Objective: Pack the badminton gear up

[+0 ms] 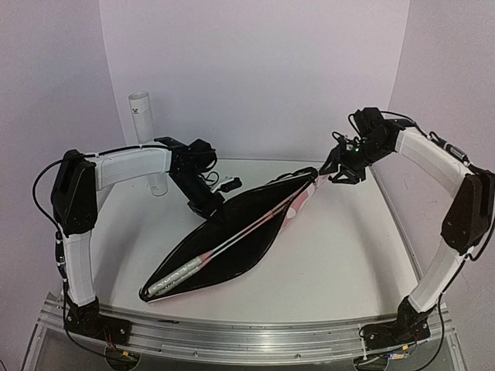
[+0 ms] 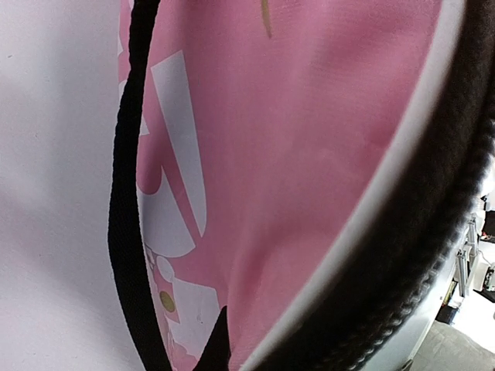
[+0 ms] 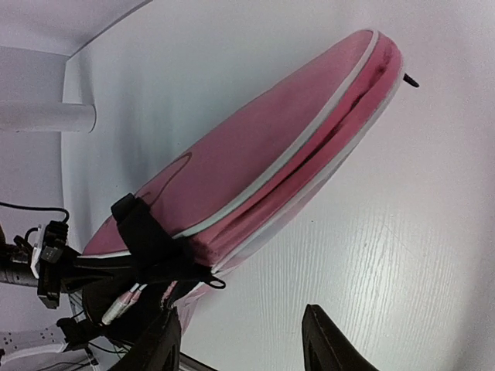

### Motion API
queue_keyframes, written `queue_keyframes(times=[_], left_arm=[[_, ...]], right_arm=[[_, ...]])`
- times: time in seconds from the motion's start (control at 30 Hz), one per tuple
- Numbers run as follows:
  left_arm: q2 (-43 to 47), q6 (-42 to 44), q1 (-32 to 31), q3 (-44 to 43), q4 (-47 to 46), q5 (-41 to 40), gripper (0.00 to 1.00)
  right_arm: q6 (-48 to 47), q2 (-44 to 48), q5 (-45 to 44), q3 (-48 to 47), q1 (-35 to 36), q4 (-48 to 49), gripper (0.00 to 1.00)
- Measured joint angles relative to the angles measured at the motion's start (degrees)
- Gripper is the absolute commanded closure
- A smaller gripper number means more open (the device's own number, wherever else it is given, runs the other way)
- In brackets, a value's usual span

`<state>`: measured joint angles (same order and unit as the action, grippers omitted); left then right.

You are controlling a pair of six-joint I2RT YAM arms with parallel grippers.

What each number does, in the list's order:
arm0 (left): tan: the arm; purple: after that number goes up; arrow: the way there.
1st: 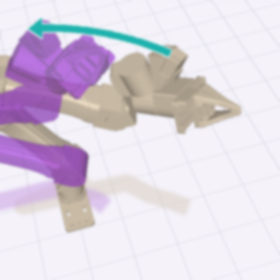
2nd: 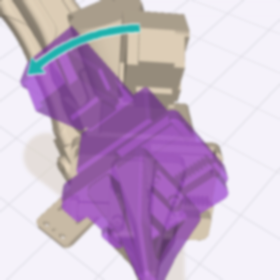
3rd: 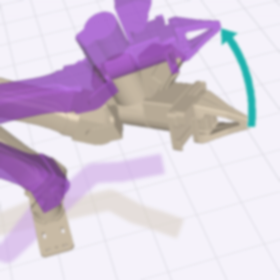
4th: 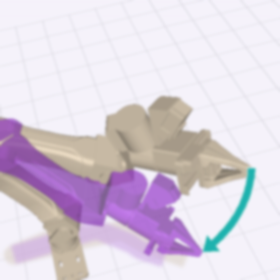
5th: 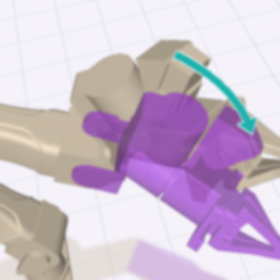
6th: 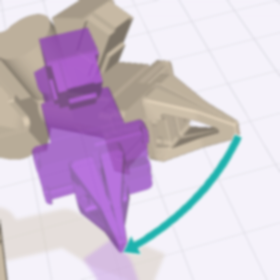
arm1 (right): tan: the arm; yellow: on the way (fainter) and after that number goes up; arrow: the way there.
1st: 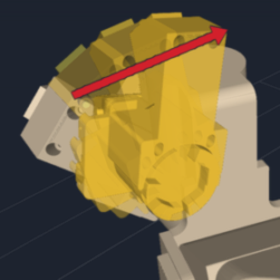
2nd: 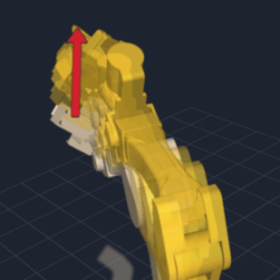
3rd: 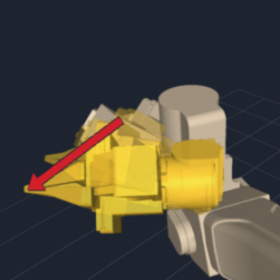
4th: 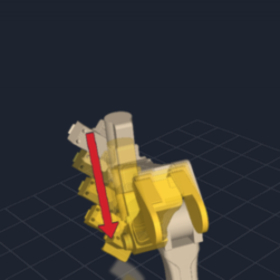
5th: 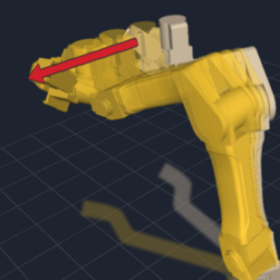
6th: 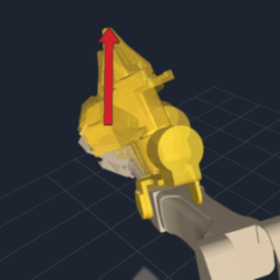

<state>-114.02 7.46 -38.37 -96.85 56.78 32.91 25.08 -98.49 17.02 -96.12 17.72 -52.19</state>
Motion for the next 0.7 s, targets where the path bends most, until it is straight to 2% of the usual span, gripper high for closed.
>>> queue_keyframes(times=[0.2, 0.37, 0.7], left_arm=[[0.06, -0.02, 0.02, 0.45, -0.34, 0.56, 1.00], [0.15, -0.02, 0.02, 1.13, -0.72, 1.54, 1.00], [0.16, -0.02, 0.07, 1.33, -0.81, 2.04, 1.00]], right_arm=[[4.55, 2.88, 9.82, 12.86, -0.29, 12.83, 0.45], [9.22, 3.62, 13.78, 20.23, 0.32, 23.12, 0.52], [11.75, 3.64, 14.66, 21.31, -0.02, 31.07, 0.61]])
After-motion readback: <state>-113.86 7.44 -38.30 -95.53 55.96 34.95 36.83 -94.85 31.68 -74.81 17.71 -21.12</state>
